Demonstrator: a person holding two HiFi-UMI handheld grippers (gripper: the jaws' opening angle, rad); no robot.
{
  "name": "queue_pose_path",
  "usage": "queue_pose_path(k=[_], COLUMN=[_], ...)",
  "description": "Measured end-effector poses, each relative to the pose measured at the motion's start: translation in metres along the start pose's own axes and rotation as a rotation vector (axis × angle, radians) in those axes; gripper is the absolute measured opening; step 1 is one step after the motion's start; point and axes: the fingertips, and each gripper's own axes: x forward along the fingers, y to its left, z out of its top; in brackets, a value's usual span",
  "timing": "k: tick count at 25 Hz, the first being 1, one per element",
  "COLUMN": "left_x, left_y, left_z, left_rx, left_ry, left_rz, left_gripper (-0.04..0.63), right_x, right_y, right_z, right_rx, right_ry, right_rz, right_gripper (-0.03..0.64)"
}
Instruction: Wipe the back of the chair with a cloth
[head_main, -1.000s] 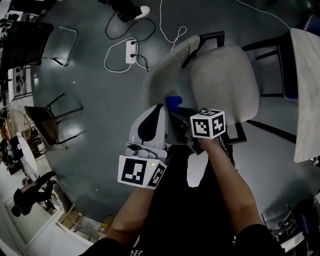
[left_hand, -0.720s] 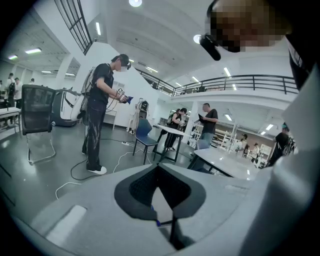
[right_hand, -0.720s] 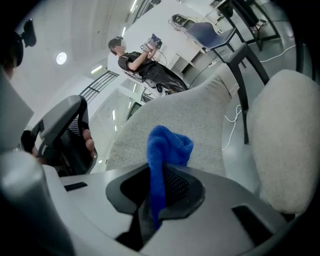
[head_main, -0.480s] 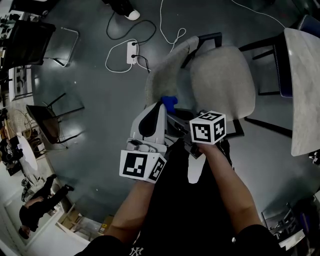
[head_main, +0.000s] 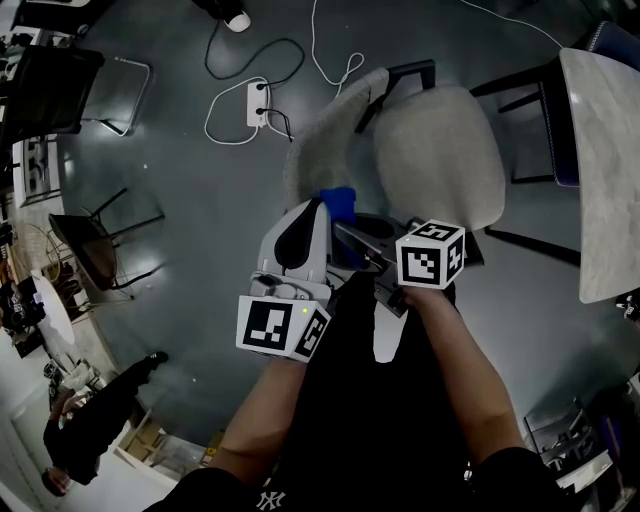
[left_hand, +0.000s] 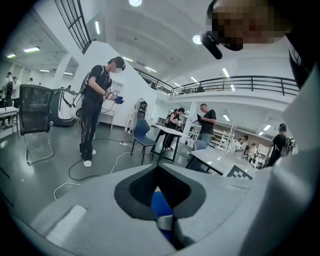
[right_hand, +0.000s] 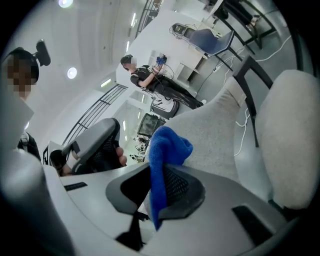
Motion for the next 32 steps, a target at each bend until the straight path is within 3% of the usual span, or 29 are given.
queue_pose_path(k=[6,19,25,32], left_x=[0.01,0.028,0.031,0.031], left_y=[-0.006,-0.016,-0.019,-0.017], left_z=[-0.014,-0.039,-0.039,-0.041], left_rx=[-0.003,0.025,0.023,0.013], left_ry=[0.024,0.034,0.02,0.017], left_rz=[-0.02,-0.048,-0.05,-0.038], left_gripper=[0.008,0.008,0.008,0.008], right_x=[-0.027,-0.036,-0.019,-0.01], right_y=[-0.058,-0.169,-0.193,-0.177], right_z=[-0.007,-0.072,-0.097,-0.101], right_rx=[-0.099,-0.056,-0.006,-0.014], right_ry=[0.068,0.253,0.381,0.439], right_rz=[-0.168,-0.347,-0.34,-0.277], right_gripper=[0.06,0.06,0.06,0.06])
